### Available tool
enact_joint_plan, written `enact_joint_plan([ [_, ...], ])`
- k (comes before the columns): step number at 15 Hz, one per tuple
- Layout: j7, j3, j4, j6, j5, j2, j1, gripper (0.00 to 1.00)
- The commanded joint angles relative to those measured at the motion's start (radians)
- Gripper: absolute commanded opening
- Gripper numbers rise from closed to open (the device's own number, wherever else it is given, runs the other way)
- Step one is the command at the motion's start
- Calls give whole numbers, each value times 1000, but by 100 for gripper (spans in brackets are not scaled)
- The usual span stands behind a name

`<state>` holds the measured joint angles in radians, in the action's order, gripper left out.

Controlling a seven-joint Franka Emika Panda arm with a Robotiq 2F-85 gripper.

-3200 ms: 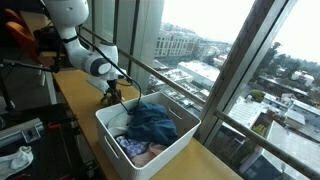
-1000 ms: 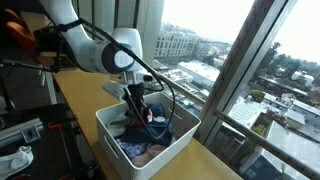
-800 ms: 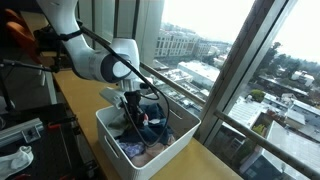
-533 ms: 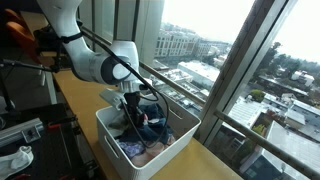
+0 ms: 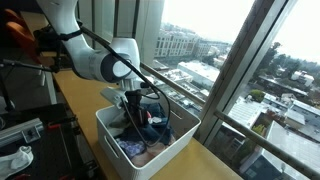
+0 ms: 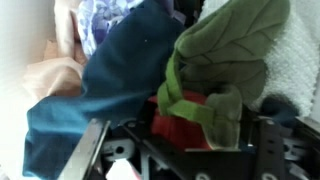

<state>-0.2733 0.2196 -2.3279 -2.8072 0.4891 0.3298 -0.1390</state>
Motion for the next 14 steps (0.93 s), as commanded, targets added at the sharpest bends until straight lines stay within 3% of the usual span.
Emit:
enact_joint_plan([
  [1, -11, 10, -31, 33, 19, -101, -18, 100],
  [11, -28, -80, -43, 119, -3, -264, 22, 100],
  [12, -10, -80, -13, 89, 5, -213, 39, 100],
  [14, -19, -95, -22, 103, 3, -233, 41, 100],
])
